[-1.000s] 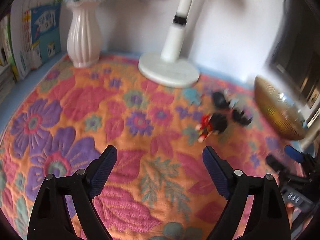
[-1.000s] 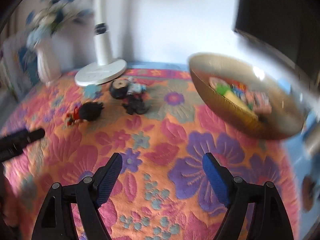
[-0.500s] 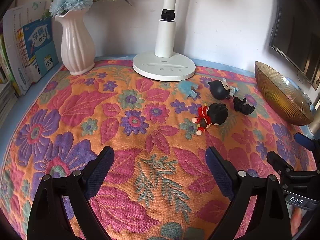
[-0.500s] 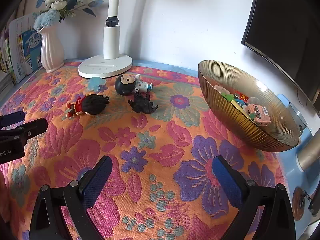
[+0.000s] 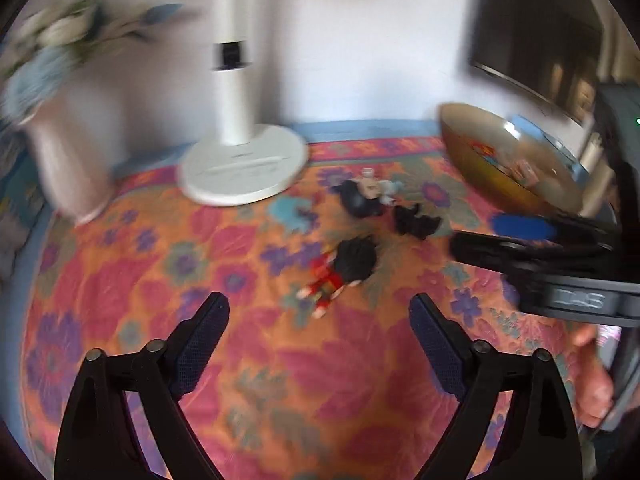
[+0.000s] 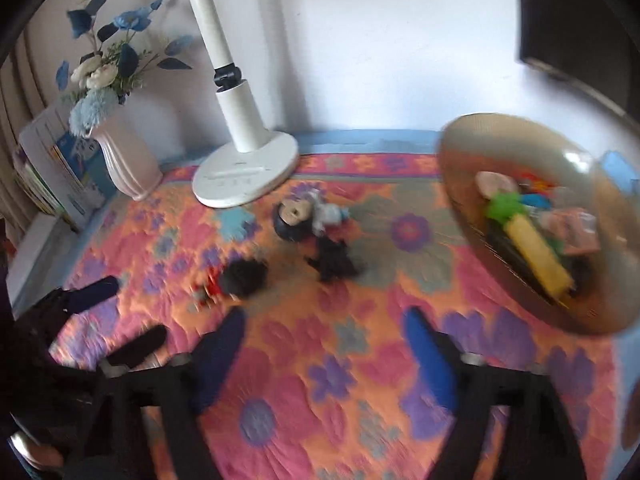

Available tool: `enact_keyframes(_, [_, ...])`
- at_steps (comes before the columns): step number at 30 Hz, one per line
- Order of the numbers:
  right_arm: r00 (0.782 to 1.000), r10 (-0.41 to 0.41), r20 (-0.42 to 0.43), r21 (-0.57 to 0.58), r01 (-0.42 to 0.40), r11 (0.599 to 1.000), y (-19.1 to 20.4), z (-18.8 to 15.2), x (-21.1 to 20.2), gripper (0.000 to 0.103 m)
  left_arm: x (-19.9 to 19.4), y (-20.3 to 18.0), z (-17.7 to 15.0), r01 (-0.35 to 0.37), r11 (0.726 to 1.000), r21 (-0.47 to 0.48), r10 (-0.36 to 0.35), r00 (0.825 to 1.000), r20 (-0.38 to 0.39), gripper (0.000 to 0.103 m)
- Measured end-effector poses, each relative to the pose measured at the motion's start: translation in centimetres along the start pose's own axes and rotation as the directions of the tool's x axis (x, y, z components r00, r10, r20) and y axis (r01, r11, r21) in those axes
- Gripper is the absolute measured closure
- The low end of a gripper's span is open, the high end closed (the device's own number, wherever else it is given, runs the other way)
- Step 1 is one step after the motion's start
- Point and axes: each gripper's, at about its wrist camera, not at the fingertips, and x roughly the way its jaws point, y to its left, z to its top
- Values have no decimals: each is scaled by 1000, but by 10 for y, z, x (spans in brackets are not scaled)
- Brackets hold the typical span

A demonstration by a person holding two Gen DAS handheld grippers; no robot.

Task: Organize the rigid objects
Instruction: 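Grasp the red-and-black figurine with the left tool while the right tool grasps the black figurine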

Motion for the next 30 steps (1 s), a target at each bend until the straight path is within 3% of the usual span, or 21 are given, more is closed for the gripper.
enact_keyframes(2, [1000, -28, -1, 6, 28, 1000, 2, 6, 18, 35, 18, -1, 7, 51, 999, -8, -51, 998, -26, 23])
enact_keyframes(8, [998, -61, -7, -21, 61, 998, 1, 6, 54, 41, 62, 1, 8, 72, 997, -37, -75, 994, -82, 36])
enact_keyframes(11, [997, -81, -5, -5, 81, 997, -4, 7, 61, 46, 61, -7, 9, 41, 999, -7, -42, 997, -67, 44])
enact_keyframes(13, [995, -99, -4, -9, 99, 995, -4, 8, 62, 58, 64, -16, 8, 2, 999, 34, 0, 997, -71, 57])
enact_keyframes(15, [992, -124, 2, -28, 124, 992, 0, 8, 63, 61, 62, -23, 7, -12, 998, 68, 16, 998, -59, 62])
enact_keyframes(16, [992, -124, 12, -39, 124, 991, 2, 7, 61, 63, 61, -26, 5, -21, 996, 81, 25, 998, -52, 63])
enact_keyframes(18, [992, -121, 35, -55, 122, 991, 5, 5, 57, 78, 57, -28, 2, -38, 995, 89, 43, 998, -46, 63])
enact_keyframes(20, [993, -104, 46, -50, 106, 993, 3, 3, 51, 78, 50, -28, -3, -60, 995, 77, 63, 998, -32, 63])
enact_keyframes(22, [995, -90, 48, -28, 91, 995, 0, -2, 41, 79, 36, -26, -12, -38, 998, 40, 39, 999, -18, 63])
enact_keyframes(25, [997, -53, 58, -3, 53, 999, -6, -19, 18, 87, 13, -28, -31, -42, 999, 10, 42, 999, 5, 63])
enact_keyframes(30, [998, -35, 43, 2, 35, 999, -10, -56, -11, 88, -10, -28, -50, -53, 997, -48, 55, 998, 41, 67])
